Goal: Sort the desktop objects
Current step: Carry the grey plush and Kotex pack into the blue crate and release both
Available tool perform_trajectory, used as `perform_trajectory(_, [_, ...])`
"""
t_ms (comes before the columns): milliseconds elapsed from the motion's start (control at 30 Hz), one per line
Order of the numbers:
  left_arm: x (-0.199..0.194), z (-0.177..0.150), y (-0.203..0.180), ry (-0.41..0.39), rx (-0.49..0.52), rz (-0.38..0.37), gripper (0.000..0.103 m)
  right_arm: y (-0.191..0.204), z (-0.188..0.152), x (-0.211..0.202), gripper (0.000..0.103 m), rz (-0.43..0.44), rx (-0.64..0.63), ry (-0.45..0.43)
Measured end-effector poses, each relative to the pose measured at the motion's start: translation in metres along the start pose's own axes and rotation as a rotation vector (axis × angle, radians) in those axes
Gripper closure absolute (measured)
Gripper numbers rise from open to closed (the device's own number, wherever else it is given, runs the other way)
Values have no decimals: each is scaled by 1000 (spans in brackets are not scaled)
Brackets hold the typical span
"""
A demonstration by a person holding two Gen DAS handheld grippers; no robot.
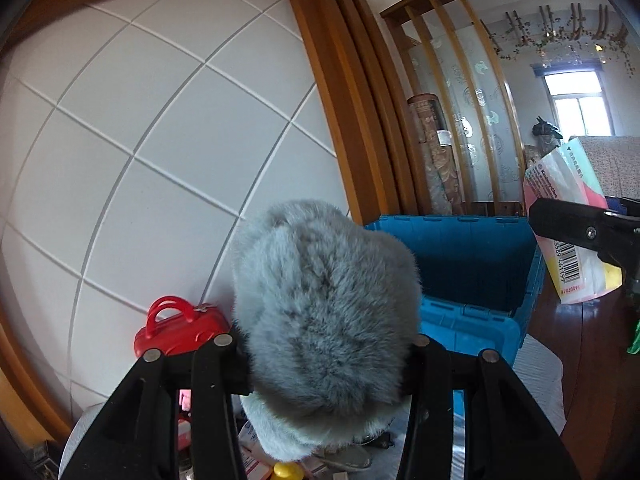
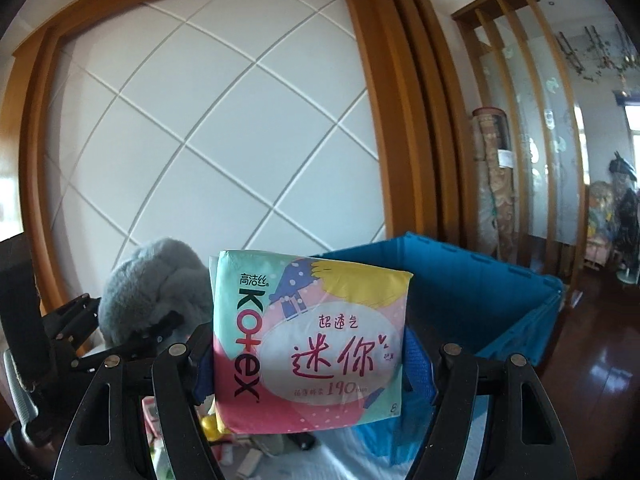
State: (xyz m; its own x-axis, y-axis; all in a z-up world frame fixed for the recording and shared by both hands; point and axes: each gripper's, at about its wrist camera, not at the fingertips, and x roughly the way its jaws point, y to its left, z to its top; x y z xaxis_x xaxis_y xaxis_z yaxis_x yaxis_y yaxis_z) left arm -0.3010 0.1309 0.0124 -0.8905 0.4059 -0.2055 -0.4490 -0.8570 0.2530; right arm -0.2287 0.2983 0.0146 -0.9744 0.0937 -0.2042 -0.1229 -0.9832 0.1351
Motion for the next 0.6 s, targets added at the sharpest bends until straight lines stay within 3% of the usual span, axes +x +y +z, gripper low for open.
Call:
perform_trajectory(267, [56, 58, -63, -36, 32, -42, 58, -72, 31, 37, 29, -53, 27, -15])
perform_trajectory(600, [155, 103, -126, 14, 57, -45, 56, -161, 57, 120, 29, -92, 53, 50])
